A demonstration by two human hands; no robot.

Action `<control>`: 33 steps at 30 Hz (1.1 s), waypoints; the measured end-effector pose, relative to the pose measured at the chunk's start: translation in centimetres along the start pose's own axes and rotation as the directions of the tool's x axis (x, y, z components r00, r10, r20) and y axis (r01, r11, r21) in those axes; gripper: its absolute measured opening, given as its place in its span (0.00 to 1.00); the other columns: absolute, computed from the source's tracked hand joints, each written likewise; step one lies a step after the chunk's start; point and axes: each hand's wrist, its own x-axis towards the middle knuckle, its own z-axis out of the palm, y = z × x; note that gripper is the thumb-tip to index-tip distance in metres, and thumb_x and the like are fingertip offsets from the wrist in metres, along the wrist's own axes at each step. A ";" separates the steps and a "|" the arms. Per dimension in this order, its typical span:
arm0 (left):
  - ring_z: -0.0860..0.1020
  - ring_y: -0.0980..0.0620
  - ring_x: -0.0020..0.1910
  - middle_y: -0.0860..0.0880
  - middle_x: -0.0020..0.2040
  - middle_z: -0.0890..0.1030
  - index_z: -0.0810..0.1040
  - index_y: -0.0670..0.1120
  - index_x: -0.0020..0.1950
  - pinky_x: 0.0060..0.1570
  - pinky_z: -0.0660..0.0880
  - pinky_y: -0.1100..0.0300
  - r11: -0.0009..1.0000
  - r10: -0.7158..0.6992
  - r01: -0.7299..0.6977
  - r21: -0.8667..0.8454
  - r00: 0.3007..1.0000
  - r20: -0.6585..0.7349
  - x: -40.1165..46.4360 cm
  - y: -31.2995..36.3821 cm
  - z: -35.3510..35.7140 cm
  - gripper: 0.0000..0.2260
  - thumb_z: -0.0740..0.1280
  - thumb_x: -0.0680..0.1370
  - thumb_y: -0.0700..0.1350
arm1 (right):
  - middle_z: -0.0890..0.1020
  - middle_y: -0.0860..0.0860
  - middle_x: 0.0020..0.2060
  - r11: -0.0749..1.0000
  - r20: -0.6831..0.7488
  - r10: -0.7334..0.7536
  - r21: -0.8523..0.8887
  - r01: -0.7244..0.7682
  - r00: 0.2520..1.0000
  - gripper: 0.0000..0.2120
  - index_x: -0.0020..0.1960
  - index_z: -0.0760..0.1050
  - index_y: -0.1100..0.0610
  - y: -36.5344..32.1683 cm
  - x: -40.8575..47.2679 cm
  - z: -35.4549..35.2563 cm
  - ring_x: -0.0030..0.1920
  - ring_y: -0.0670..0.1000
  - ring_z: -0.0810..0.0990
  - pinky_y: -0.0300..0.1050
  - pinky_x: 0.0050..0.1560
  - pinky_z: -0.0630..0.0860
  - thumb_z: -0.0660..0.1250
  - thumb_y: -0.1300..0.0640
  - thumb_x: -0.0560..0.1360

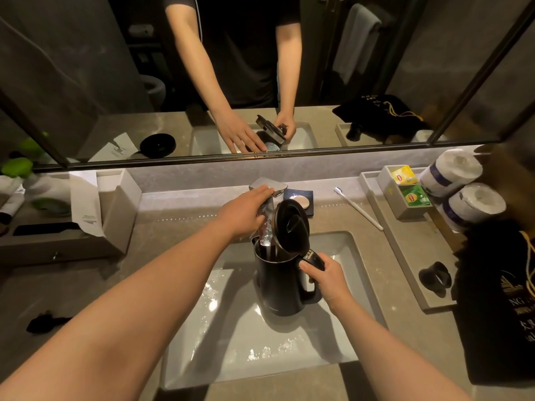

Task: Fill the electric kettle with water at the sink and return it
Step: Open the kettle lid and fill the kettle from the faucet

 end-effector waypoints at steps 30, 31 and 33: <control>0.61 0.49 0.74 0.52 0.78 0.58 0.57 0.55 0.77 0.68 0.65 0.50 1.000 -0.008 0.007 -0.026 1.000 -0.013 0.0 0.1 0.3 0.30 0.65 0.77 0.48 | 0.82 0.48 0.37 0.999 -0.040 0.009 0.041 -0.007 0.999 0.03 0.46 0.80 0.51 -0.2 0.0 0.4 0.37 0.50 0.78 0.38 0.35 0.76 0.73 0.53 0.73; 0.61 0.49 0.74 0.52 0.78 0.58 0.57 0.55 0.77 0.68 0.65 0.49 1.000 -0.011 0.011 -0.027 1.000 -0.012 0.0 0.1 0.4 0.30 0.65 0.77 0.48 | 0.82 0.48 0.37 0.999 -0.038 0.007 0.039 -0.006 0.999 0.03 0.46 0.80 0.51 -0.2 0.0 0.4 0.37 0.50 0.78 0.39 0.35 0.76 0.73 0.53 0.73; 0.61 0.49 0.74 0.52 0.78 0.58 0.57 0.56 0.77 0.67 0.65 0.49 0.999 -0.019 0.018 -0.029 1.000 -0.012 0.1 0.2 0.4 0.30 0.65 0.77 0.49 | 0.82 0.49 0.37 0.999 -0.033 0.001 0.039 0.001 0.999 0.03 0.45 0.80 0.51 -0.2 0.0 0.4 0.38 0.51 0.78 0.41 0.36 0.76 0.73 0.53 0.73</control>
